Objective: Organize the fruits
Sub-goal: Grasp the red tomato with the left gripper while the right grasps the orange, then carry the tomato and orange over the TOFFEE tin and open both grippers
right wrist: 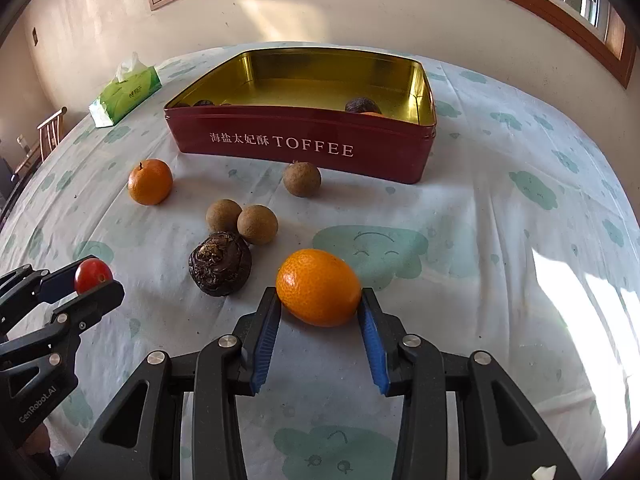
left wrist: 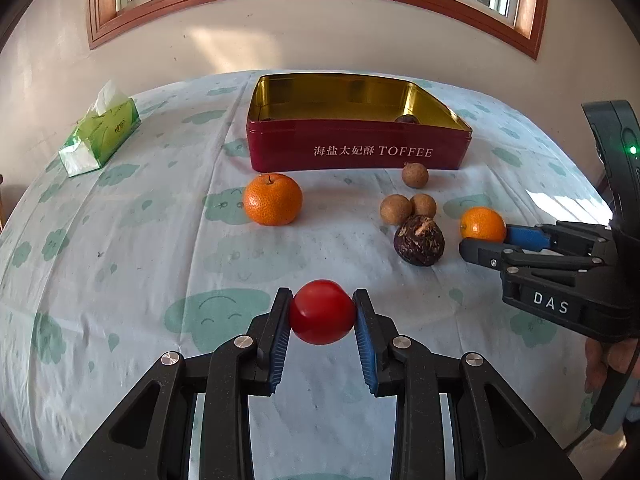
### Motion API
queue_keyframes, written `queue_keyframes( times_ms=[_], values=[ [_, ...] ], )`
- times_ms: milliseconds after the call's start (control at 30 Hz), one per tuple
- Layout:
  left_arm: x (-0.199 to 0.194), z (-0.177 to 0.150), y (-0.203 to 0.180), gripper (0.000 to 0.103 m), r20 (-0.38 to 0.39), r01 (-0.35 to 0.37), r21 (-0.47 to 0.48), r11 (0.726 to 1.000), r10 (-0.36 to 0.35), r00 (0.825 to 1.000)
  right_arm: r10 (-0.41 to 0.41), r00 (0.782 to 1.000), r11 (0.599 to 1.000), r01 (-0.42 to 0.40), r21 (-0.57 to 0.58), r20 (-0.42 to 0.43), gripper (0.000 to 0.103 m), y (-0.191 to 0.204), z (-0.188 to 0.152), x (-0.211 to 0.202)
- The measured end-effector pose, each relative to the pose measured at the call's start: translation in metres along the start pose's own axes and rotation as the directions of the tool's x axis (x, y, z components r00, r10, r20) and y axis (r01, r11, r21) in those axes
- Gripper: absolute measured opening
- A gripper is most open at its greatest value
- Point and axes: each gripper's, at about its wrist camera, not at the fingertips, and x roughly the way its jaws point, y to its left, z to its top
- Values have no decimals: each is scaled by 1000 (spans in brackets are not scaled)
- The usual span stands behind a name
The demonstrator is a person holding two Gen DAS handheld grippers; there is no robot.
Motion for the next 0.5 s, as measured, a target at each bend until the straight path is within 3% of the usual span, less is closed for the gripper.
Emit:
queue_keyframes(
  times_ms=[500],
  values=[
    [8, 18, 7, 32, 15, -4, -18, 1000, 4, 1000, 2, 1000, 999, -1, 40, -12, 37, -17, 6, -2]
  ],
)
